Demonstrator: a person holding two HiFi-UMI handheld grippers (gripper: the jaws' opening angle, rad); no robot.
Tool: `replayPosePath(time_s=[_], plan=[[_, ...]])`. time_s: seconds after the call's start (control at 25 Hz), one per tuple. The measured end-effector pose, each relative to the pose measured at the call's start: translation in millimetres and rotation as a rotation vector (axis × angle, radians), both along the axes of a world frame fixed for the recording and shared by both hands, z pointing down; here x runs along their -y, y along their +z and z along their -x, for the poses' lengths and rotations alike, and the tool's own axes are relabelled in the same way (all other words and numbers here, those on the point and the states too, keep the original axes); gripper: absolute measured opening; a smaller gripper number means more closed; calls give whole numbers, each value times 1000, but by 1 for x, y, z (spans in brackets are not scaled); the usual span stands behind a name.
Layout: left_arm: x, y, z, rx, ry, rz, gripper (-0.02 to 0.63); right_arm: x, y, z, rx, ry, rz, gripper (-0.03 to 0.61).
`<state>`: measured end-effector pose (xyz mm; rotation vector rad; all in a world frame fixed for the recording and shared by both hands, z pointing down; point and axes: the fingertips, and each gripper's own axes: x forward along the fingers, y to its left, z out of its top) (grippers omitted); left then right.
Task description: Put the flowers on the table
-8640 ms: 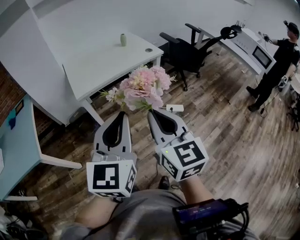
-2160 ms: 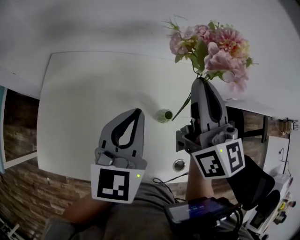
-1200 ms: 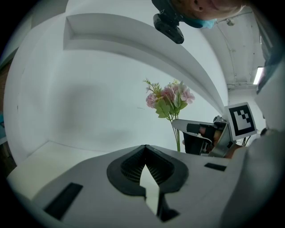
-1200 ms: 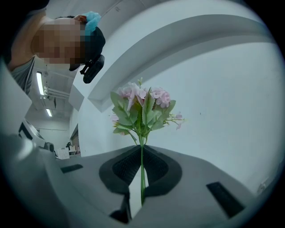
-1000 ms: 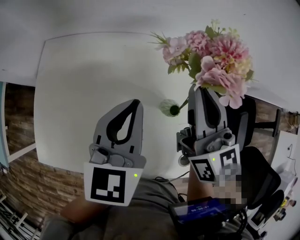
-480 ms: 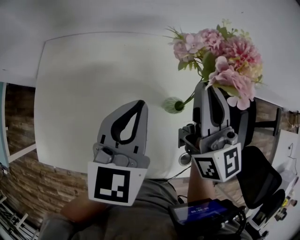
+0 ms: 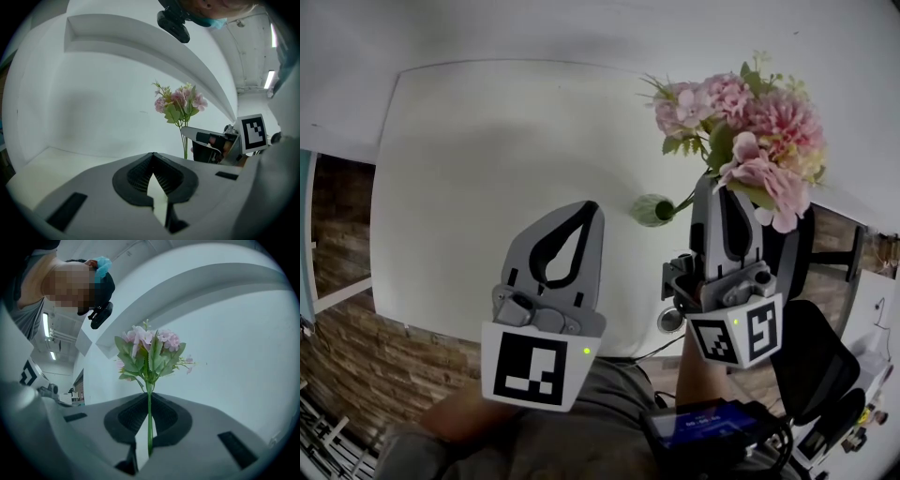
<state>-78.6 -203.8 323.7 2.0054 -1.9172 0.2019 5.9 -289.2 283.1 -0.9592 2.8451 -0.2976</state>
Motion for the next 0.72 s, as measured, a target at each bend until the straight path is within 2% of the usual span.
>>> replayPosePath(time_s=[0.24,0.52,0.64,0.72], plan=[[3,-11,-3,8,9,1,8,0,2,-2,-50,2,19,40],[-9,14,-10,-9,13,-2,8,-22,46,-3,-143,-28,39,48],[-10,14,-3,-13,18,3,8,-28,58,6,-186,-40,61,54],[-9,8,-12,-8,18,0,8,-31,61,-4,-207,-43,67,60]])
